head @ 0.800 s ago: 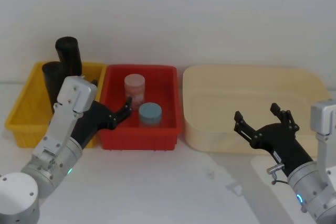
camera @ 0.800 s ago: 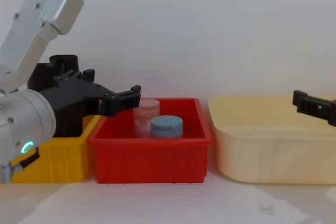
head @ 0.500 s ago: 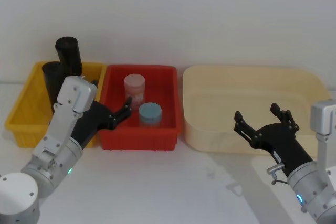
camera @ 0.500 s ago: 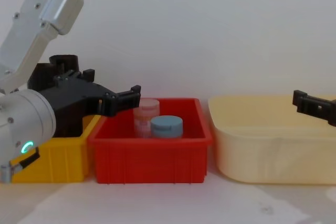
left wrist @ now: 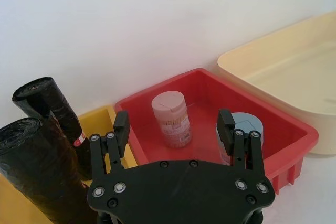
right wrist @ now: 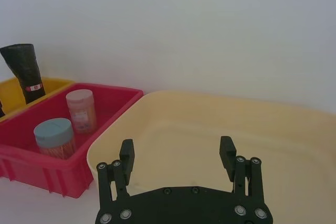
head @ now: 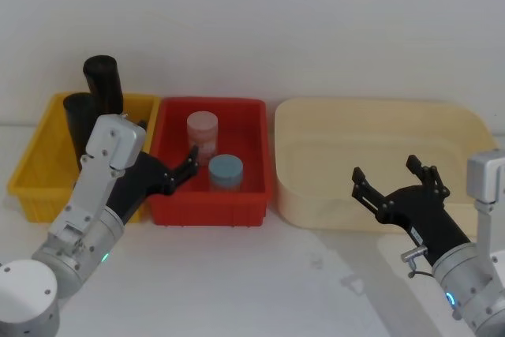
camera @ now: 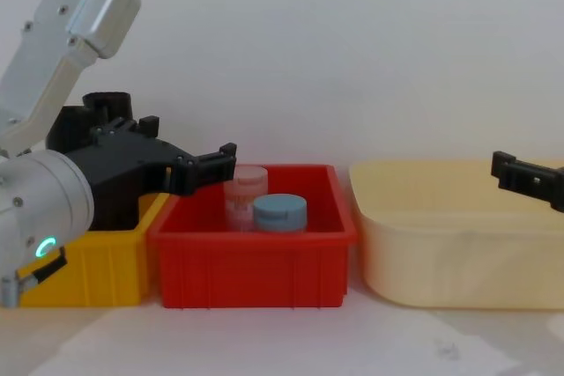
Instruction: Pick up the garbage bag with the one hand and transfer it to the other hand.
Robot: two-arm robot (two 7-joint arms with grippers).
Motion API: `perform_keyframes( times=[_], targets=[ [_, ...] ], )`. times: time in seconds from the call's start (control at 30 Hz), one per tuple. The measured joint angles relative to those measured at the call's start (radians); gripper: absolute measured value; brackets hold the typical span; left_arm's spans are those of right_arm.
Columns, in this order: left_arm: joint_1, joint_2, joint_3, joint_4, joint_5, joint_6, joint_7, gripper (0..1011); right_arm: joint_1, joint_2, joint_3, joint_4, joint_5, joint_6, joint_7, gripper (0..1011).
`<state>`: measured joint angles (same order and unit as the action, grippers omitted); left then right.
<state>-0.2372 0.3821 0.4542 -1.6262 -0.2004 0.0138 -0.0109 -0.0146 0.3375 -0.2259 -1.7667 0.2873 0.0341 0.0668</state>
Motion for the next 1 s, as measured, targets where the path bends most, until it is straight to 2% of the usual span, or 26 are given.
perform_keyframes(
  times=[1.0],
  targets=[
    [0.0,0.0,0.0,0.0,0.0,0.0,0.0,1000,0.0,0.0,0.0,0.0,0.0,0.0,0.0,1000]
  ],
)
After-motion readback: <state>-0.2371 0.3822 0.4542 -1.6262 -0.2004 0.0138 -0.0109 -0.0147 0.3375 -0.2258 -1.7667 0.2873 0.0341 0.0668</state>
